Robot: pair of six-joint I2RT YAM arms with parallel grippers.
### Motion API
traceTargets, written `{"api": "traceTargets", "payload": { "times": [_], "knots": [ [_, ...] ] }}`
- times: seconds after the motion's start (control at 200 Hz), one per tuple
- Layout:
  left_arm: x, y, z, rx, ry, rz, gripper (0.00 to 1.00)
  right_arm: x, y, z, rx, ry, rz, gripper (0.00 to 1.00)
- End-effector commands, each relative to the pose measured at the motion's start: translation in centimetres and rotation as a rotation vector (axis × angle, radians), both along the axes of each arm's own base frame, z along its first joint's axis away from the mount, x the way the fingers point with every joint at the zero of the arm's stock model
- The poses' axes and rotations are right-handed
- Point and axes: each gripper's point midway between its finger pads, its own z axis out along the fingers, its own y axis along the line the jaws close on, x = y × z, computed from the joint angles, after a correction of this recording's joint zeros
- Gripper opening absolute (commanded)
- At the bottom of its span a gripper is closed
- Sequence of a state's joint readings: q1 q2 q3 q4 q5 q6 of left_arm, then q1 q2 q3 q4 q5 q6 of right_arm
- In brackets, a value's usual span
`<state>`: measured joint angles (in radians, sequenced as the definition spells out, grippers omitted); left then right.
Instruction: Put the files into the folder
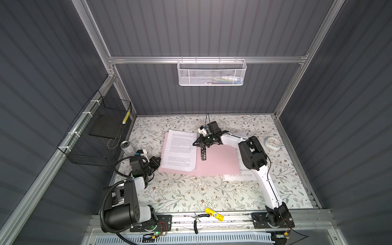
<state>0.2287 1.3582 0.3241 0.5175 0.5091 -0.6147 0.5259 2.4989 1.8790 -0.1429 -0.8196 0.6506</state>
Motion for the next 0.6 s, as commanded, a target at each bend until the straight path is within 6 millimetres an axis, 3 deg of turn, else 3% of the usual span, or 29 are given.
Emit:
{"api": "traceTargets", "payload": {
  "times": [0.0, 0.31, 0.595],
  "knots": [
    [-0.4, 0.0, -0.6, 0.003, 0.020, 0.008, 0.00, 0.0, -0.9, 0.7, -0.027, -0.042, 0.044, 0.00],
    [-0.4, 0.0, -0.6, 0.003, 0.020, 0.008, 0.00, -0.2, -0.8, 0.3, -0.023, -0.029, 0.047, 0.00],
    [-0.3, 0.0, -0.7, 0.003, 0.022, 0.007, 0.00, -0.4, 0.8, 0.2, 0.018, 0.032, -0.047, 0.00]
  ]
}}
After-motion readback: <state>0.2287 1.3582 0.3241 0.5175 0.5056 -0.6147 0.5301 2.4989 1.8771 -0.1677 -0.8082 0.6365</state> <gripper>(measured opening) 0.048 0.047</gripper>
